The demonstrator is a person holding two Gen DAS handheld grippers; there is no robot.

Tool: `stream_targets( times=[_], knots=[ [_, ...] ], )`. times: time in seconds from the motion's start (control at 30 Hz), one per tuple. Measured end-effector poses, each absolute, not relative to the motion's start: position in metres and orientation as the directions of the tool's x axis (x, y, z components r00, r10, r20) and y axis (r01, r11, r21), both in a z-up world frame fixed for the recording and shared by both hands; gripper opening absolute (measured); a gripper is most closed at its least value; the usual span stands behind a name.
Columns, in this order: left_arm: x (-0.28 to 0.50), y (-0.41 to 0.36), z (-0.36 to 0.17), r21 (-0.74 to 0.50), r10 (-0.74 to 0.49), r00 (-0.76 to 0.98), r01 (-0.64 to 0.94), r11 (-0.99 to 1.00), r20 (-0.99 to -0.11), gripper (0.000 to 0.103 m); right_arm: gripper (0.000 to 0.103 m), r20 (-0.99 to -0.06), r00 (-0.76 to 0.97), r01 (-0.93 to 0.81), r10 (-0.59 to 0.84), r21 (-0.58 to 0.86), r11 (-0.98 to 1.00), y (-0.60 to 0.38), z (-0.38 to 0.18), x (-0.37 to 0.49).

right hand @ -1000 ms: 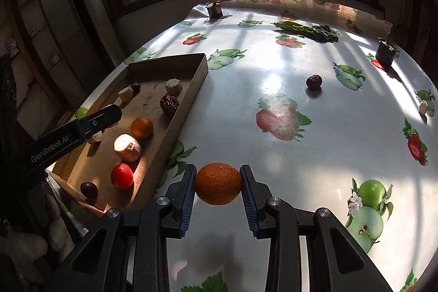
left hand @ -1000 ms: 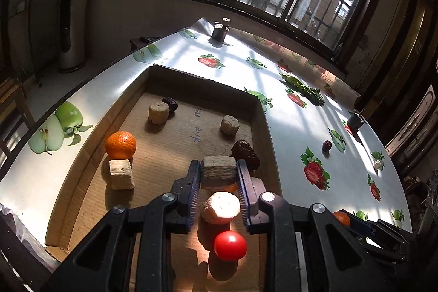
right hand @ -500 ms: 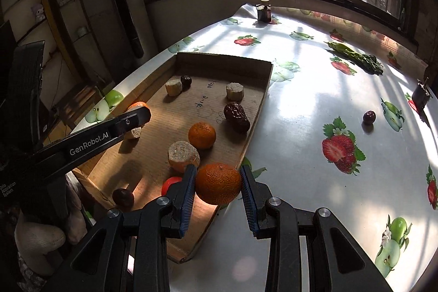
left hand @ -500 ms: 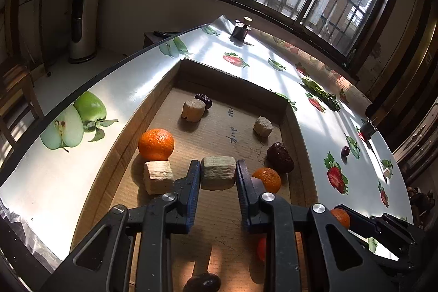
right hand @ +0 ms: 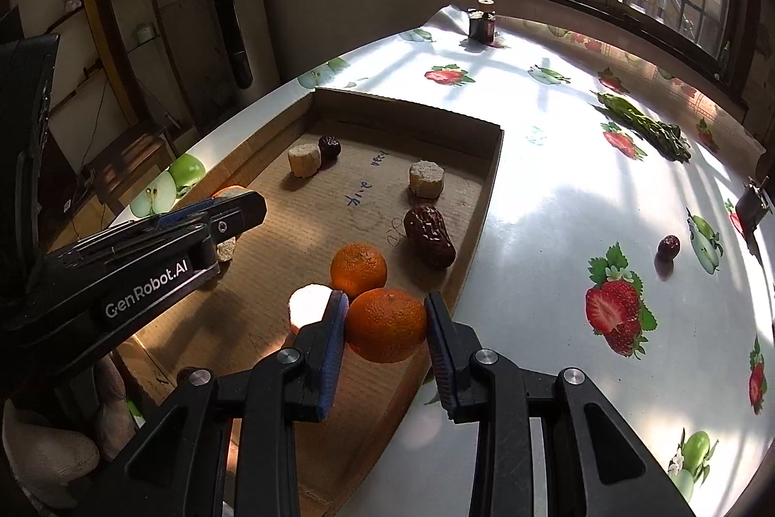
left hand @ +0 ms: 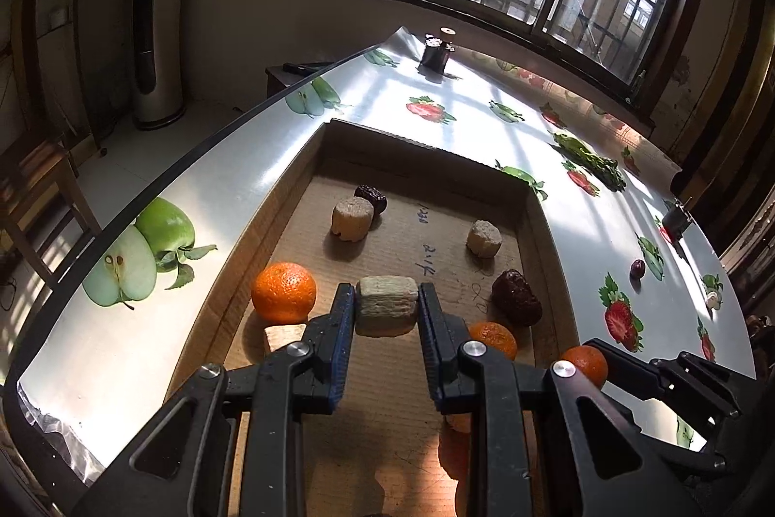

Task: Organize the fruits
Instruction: 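Lower the cube and orange into the box and open both tools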

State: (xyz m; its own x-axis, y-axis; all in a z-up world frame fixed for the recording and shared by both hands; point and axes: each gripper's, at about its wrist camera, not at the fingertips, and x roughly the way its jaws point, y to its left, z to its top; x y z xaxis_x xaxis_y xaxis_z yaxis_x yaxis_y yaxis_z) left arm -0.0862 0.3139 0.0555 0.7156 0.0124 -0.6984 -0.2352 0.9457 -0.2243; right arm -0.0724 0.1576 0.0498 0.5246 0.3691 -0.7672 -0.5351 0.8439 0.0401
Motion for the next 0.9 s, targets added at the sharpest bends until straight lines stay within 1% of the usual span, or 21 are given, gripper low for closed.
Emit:
stream_targets(
  times=[0.17, 0.47, 0.83, 0.9],
  knots=[
    [-0.067, 0.312, 0.056, -0.178, 0.028, 0.684, -0.229, 0.957, -0.729, 0.025, 0.035, -0.775, 0.525, -0.528, 0.352, 0.028, 0.849, 0.161, 0.045, -0.054],
    [-0.039, 0.304, 0.051, -0.131, 0.034, 0.630, -0.214, 0.968, -0.776, 0.025, 0.035, -0.785, 0.520, -0.544, 0.337, 0.000, 0.839, 0.169, 0.036, -0.036],
    [-0.039, 0.308, 0.049, -0.145, 0.029, 0.623, -0.227, 0.963, -0.782, 0.025, 0.035, -0.783, 0.518, -0.546, 0.345, 0.008, 0.838, 0.168, 0.033, -0.028],
    [-0.039, 0.309, 0.049, -0.146, 0.031, 0.621, -0.232, 0.962, -0.783, 0.026, 0.035, -0.782, 0.517, -0.546, 0.349, 0.012, 0.838, 0.167, 0.033, -0.028]
  ],
)
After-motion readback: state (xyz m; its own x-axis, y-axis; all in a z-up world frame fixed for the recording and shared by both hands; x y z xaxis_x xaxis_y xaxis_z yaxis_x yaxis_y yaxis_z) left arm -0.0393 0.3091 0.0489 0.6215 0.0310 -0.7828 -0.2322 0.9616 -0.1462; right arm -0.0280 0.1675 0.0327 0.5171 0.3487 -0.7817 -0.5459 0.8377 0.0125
